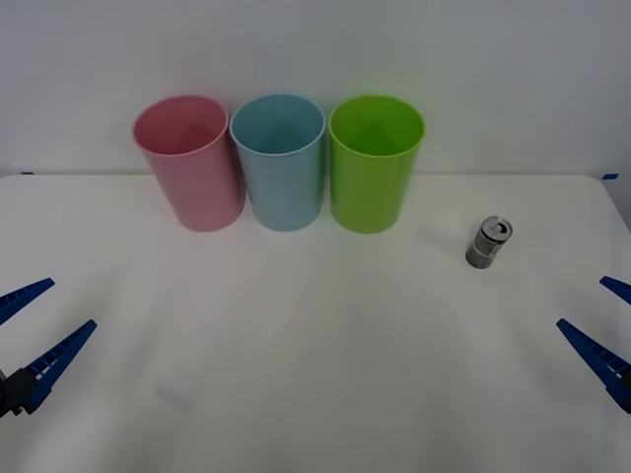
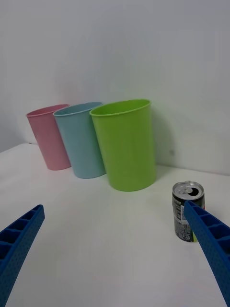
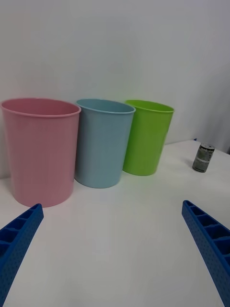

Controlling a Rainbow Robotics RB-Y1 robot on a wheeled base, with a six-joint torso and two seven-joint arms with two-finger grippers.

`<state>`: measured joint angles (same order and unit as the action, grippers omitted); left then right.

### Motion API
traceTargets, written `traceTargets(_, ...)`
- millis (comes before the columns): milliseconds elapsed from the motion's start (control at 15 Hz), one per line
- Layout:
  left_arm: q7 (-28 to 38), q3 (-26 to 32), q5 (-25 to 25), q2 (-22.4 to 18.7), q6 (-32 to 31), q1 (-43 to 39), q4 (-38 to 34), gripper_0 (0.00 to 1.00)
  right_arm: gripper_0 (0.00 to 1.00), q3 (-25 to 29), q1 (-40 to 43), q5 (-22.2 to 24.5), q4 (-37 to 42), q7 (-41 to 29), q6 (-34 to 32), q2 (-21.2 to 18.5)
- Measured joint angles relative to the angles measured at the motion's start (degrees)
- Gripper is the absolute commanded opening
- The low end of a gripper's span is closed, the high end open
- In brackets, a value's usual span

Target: Grasp the object on the table and drop it into the matching bin: aluminum can to the light blue bin, PET bottle to the pink bin.

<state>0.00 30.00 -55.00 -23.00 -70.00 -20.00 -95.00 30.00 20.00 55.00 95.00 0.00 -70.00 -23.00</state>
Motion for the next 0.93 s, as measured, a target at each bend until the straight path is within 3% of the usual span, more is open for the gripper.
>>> traceTargets(533,0.0,0.0,0.0,0.0,0.0,0.0,0.0,1.0,1.0,-2.73,1.18,-1.11,-1.61,0.78,0.64,-2.54)
traceTargets(933,0.0,0.0,0.0,0.0,0.0,0.0,0.0,1.0,1.0,-5.46,-0.96,1.11,-6.83,4.7,1.19,-2.67)
